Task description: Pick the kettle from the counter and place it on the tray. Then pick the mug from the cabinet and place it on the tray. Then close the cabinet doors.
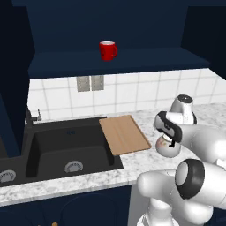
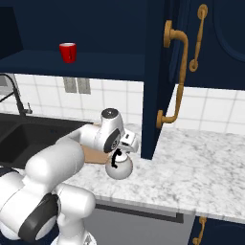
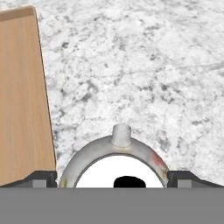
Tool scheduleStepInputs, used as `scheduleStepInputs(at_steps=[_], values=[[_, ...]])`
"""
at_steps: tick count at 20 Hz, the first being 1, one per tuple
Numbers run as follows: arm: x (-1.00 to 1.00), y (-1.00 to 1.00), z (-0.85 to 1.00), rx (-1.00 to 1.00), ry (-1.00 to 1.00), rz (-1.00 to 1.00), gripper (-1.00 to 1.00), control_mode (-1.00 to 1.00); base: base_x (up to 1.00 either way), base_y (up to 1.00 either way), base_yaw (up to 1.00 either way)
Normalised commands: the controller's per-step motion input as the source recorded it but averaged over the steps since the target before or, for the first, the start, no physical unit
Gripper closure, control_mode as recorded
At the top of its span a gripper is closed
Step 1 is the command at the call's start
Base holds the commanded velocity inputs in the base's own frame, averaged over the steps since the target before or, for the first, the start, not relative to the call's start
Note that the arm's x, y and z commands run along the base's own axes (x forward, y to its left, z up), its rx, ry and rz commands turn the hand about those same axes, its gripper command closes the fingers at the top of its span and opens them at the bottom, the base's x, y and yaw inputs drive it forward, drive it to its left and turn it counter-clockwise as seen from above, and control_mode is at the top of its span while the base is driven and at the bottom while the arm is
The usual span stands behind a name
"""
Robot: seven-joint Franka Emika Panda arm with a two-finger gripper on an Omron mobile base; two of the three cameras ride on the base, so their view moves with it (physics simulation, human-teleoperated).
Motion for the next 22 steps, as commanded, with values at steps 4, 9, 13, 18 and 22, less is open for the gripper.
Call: scheduleStepInputs(at_steps=[4, 9, 13, 18, 22], values=[[0.05, -0.04, -0.40, 0.00, 0.00, 0.00, -1.00, -1.00, 0.00, 0.00, 0.00], [-0.05, 0.04, -0.46, 0.00, 0.00, 0.00, -1.00, -1.00, 0.00, 0.00, 0.00], [-0.27, 0.22, -0.57, 0.00, 0.02, -0.01, 1.00, -1.00, 0.00, 0.00, 0.00], [-0.28, 0.25, -0.63, 0.00, 0.03, -0.07, 1.00, -1.00, 0.00, 0.00, 0.00], [-0.12, 0.26, -0.51, 0.03, -0.01, -0.08, 1.00, -1.00, 0.00, 0.00, 0.00]])
